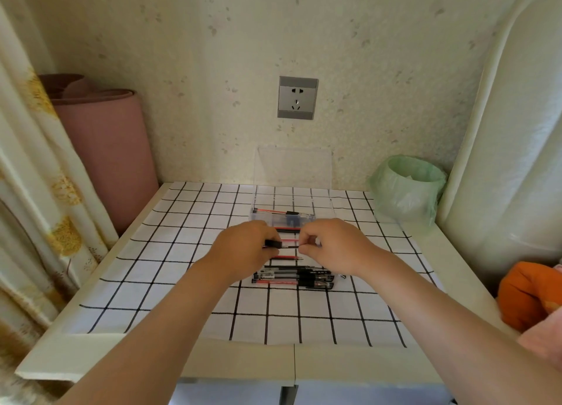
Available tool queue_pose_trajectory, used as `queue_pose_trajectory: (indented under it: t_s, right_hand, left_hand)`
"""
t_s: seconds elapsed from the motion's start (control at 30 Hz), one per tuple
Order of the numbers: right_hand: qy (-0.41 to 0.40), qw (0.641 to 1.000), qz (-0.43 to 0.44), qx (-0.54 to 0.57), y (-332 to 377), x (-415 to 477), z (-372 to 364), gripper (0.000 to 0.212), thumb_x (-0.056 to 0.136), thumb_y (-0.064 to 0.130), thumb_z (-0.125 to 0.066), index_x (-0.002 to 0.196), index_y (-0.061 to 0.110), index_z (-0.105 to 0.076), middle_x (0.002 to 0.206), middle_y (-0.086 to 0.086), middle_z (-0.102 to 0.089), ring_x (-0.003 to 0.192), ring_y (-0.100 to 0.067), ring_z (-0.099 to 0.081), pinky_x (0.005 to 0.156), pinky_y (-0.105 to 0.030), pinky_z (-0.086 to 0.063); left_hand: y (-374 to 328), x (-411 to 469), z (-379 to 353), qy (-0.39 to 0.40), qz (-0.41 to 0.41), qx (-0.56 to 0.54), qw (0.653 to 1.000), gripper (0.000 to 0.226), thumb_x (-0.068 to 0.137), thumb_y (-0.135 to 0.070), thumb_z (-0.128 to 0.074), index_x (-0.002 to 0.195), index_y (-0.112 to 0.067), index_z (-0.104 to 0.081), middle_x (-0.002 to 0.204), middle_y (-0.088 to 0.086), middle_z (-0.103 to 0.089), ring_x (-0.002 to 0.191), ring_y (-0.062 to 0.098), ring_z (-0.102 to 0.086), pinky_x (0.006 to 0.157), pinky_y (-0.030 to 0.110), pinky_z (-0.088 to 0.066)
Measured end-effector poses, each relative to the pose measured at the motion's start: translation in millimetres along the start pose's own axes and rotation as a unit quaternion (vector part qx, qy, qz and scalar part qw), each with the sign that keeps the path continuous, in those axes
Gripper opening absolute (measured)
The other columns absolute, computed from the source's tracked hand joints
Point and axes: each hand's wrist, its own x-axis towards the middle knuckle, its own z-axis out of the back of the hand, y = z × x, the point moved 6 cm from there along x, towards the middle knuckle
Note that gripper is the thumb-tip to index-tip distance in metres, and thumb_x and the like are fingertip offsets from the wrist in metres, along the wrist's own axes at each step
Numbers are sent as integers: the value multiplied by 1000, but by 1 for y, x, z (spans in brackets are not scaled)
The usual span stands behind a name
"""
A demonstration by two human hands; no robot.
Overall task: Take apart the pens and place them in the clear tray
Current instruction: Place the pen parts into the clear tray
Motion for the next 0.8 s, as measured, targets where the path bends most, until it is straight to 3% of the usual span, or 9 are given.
queue_pose_trajectory:
  t_s: [0.2,0.33,0.57,0.8]
  right_hand:
    - [20,999,-17,-32,-8,0,-3,8,85,39,-69,90,33,-67,88,15,-65,83,-6,-59,68,-26,-45]
    - [31,997,-50,-47,-24,-1,-3,7,85,35,-70,91,32,-70,88,15,-61,83,-7,-58,62,-23,-38]
    - [64,993,-58,-83,-31,-9,-10,18,87,33,-67,104,29,-72,100,13,-68,93,-10,-62,78,-26,-48]
    - [66,990,-18,-120,-26,-8,-17,17,90,34,-64,104,31,-73,100,12,-71,92,-12,-64,76,-27,-48]
  left_hand:
    - [8,1,-12,34,52,66,996,18,92,-38,-58,107,-33,-68,95,-8,-66,85,13,-61,67,27,-45]
    - [6,5,-17,68,60,105,990,19,94,-35,-56,107,-34,-69,92,-6,-68,85,15,-63,66,26,-45]
    - [-3,10,-24,62,45,153,985,20,95,-32,-54,108,-32,-69,92,-6,-68,82,15,-64,65,25,-44]
    - [-1,10,-24,28,40,129,990,21,93,-32,-55,110,-32,-68,93,-7,-67,82,13,-62,64,23,-40]
